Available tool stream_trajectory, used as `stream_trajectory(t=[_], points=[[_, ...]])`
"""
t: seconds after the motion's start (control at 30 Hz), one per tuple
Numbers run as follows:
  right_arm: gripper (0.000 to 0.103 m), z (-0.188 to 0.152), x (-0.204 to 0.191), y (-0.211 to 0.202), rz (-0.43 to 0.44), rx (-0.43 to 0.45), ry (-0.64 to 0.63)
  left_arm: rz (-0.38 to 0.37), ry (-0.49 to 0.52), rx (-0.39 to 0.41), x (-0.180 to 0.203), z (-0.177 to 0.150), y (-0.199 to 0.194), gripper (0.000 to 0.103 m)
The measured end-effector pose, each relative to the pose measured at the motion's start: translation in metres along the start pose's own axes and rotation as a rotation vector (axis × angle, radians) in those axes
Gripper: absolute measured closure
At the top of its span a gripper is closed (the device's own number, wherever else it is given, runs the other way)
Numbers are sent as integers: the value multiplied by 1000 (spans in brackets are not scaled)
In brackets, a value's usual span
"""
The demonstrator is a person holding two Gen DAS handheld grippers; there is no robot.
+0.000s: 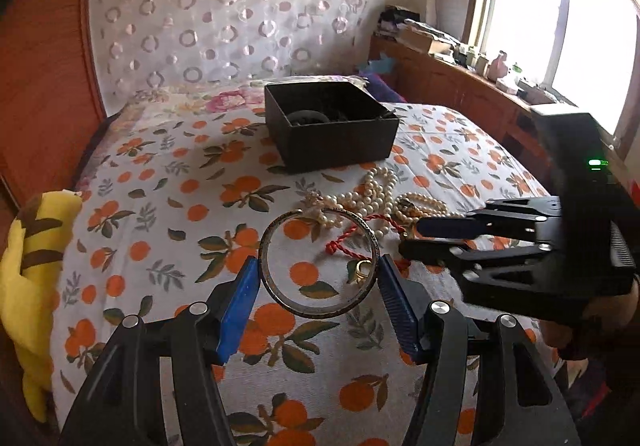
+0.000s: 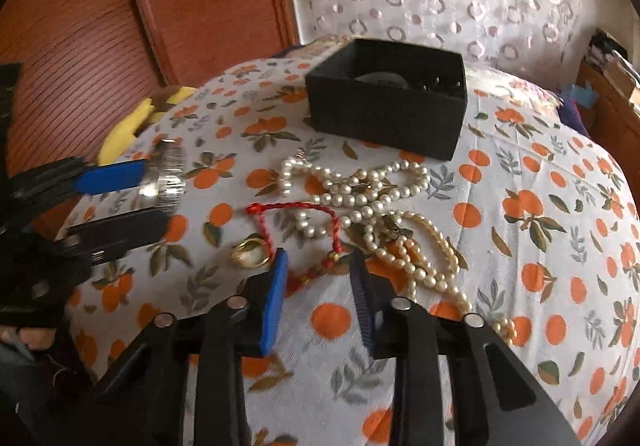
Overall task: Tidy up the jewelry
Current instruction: 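Grasp the thin silver bangle with the left tool while the right tool grasps the red cord bracelet, then lower the silver bangle and red cord into the black box, opening both tools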
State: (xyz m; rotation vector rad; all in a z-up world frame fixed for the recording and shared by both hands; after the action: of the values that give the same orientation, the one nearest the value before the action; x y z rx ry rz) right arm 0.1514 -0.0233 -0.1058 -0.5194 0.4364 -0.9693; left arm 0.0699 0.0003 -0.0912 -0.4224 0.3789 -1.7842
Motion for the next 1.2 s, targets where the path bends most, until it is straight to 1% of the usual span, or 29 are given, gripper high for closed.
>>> stream_trajectory(t=[0.07, 0.1, 0.23, 0.27, 0.47, 0.7, 0.9, 1.03, 1.2], points=[[81, -1, 2, 3, -3, -13, 10, 2, -3, 4, -1, 0, -1, 45], [85, 0, 1, 3, 2, -19, 4, 3, -1, 7, -1, 1, -2, 45], [91, -3, -1, -1, 23, -29, -29, 11, 3, 10, -3, 2, -1, 45], [95, -4, -1, -2, 22, -28, -33, 11, 2, 11, -3, 3, -1, 45], [96, -3, 5, -20, 30, -1, -55, 12, -1, 19, -2, 8, 1, 45], [96, 23, 22, -52, 21, 94, -68, -7, 10, 37, 0, 25, 10, 45], [96, 53, 43, -64, -3, 153, -70, -29, 19, 72, 3, 56, 27, 45], [96, 76, 57, -69, -18, 206, -83, -24, 63, 84, 8, 83, 52, 45], [96, 104, 82, -66, -59, 255, -82, -21, 94, 57, 9, 105, 88, 45]])
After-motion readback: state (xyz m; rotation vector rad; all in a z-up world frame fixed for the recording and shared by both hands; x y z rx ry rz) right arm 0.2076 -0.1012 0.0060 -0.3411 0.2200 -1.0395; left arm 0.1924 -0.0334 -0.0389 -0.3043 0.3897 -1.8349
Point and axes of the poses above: each gripper's, at about its wrist camera, not at the fingertips, and y roughly the way its jaws point, x to its right, z to its top, the point moved 2 cm from there along y, roughly the way its jaws point, and after that the axes turned 15 degrees about x, right-handed, at the moved point
